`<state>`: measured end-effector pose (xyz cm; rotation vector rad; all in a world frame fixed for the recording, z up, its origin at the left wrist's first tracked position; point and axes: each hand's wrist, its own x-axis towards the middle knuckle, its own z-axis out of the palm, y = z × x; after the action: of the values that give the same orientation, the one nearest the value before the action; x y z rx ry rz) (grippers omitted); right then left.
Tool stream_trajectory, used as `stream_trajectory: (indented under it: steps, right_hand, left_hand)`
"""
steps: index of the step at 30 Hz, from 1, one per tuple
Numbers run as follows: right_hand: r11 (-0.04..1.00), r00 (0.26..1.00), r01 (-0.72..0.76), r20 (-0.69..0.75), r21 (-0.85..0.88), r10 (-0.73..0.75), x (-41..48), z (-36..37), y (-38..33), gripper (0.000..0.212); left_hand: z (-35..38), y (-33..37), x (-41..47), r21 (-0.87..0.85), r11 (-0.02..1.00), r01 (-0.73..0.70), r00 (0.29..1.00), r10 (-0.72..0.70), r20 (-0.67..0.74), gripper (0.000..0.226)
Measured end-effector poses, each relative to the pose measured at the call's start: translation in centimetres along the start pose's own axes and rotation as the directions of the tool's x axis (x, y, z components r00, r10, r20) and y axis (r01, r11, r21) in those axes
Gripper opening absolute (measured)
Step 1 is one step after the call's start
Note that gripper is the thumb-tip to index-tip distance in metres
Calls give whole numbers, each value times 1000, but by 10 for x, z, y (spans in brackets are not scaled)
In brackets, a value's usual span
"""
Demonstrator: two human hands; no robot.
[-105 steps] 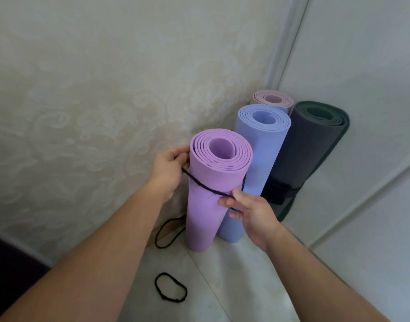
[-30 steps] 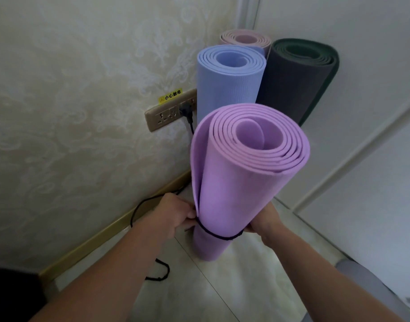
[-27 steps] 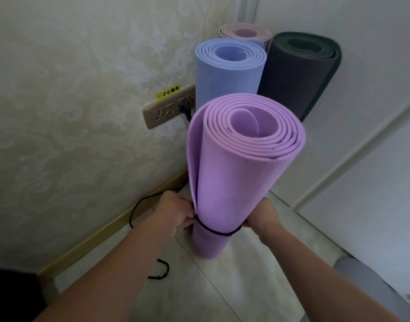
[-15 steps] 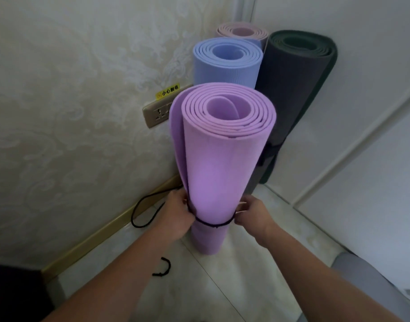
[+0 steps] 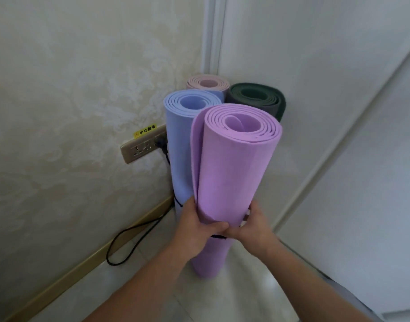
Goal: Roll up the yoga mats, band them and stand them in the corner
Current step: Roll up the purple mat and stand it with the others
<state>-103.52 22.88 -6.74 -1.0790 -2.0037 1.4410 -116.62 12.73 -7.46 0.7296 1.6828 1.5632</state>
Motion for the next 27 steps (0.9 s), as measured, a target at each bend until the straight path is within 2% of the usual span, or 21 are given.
stream_trajectory:
  steps: [3,5,7,9,12,14,17,19,24,27]
  right_hand:
    - [1000,996,-2,-91,5,2,17,-22,3,91]
    - [998,992,47,-119,38,-43,33,-28,2,85]
    - [998,985,62,-160,24,-57,49,-25,0,80]
    - [999,981,36,-189,-32,-41,62,-16,5,76]
    - [996,987,-1,-162,-91,-14,72,-5,31,89]
    - [995,983,6,-180,-95,-23,66,-3,40,90]
    - [996,973,-4,-229,-91,-17,58,0,38,97]
    - [995,970,-25,-244,-96,1,59,3,36,94]
    - [992,974,-56,-225,-112,29,70,12,28,100]
    - [987,979,-91,-195,-133,64,69,11,26,106]
  left_hand:
    - [25,10,23,138,987,-76,996,70,46,79]
    - [39,21,39,275,952,-134,989,147,-26,83]
    - [48,34,51,395,909,-134,972,197,-124,87]
    - [54,36,60,366,925,-104,970,176,-170,97]
    - [56,26,63,281,960,-3,972,69,-223,124]
    - [55,18,61,258,966,21,966,47,-254,137]
    - [54,15,62,274,962,-4,963,77,-258,127]
    - [53,14,65,268,963,-24,967,90,-236,119]
    - [46,12,73,308,950,-51,972,118,-205,116]
    - [45,19,67,373,928,-14,970,103,-222,116]
